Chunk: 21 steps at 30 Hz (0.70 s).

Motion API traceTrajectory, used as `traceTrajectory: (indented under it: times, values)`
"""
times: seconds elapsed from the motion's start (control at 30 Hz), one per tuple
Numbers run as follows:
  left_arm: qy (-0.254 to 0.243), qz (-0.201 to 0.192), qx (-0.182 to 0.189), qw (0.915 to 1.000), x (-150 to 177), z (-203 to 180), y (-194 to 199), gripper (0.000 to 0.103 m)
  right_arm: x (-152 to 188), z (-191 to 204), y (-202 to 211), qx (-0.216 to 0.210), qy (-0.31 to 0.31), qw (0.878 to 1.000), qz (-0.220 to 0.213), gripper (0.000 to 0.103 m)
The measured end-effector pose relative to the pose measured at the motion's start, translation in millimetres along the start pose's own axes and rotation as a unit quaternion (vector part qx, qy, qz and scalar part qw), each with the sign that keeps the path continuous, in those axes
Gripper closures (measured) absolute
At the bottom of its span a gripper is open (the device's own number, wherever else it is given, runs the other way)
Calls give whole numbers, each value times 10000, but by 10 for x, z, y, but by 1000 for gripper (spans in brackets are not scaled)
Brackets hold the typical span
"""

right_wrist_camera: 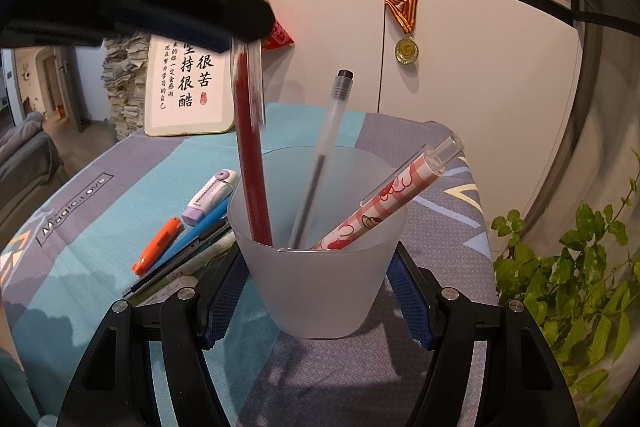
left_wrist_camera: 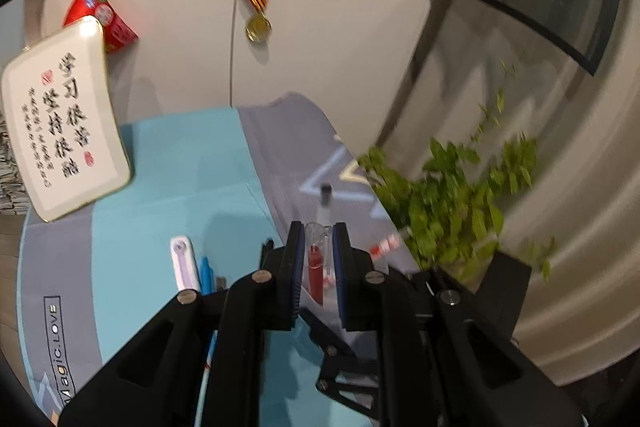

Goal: Organize stationery
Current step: 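Lower the red pen into the frosted cup and open the left gripper, then move the left gripper back over the remaining pens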

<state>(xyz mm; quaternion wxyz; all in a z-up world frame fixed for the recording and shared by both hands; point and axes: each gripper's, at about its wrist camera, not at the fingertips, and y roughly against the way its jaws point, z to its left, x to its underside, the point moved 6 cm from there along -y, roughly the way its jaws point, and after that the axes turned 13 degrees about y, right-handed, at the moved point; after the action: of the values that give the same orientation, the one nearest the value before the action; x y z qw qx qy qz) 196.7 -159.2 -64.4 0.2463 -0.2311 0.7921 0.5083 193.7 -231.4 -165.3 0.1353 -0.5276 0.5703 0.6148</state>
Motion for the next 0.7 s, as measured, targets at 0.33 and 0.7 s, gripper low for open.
traceTrajectory:
  times: [0.33,0.7]
  values:
    - [215,-126,-196,9995,18,293,217,73,6,10,-1,-2,5,10000,1,33]
    - [848,432,-903,9914,235,984,-72,75,4,11,-3,-3,4,10000,5,32]
